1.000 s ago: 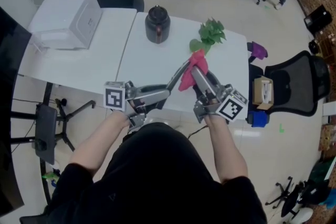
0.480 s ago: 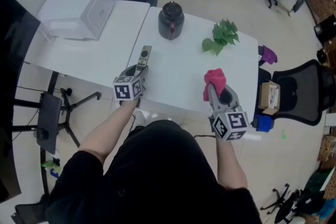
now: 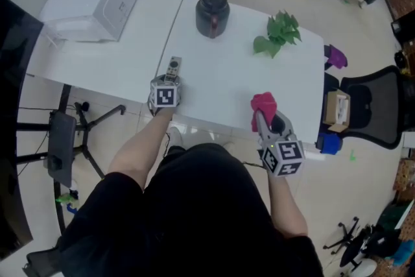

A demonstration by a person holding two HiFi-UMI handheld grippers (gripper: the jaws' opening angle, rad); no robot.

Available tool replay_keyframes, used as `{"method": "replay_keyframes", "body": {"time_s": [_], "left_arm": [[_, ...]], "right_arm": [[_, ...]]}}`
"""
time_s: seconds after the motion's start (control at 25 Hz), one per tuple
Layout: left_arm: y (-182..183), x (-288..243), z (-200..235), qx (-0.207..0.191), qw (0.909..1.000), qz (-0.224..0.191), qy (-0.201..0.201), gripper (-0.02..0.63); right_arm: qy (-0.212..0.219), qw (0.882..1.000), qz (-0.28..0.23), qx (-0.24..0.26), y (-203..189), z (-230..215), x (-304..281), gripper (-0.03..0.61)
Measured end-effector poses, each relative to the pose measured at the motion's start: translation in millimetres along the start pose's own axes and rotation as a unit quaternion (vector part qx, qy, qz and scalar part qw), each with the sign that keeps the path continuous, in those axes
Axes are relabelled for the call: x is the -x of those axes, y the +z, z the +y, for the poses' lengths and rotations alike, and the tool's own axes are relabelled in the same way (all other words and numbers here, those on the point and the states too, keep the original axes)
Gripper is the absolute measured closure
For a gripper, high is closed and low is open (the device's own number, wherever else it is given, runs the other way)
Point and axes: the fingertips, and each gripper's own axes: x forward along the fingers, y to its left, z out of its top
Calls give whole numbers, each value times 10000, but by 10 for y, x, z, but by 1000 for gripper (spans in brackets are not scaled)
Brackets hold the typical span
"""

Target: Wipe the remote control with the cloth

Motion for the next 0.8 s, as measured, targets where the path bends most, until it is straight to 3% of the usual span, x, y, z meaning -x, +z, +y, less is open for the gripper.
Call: {"method": "replay_keyframes", "body": {"time_s": [0.32, 0.8], "left_arm": [[-278, -167, 1, -204, 9973, 680, 162, 398], [-172, -40, -37, -291, 9989, 370, 60, 348]], "right_arm": [[-39, 9999, 84, -49, -17, -12, 4, 479], [-2, 9996, 279, -105, -92, -65, -105, 477]]}}
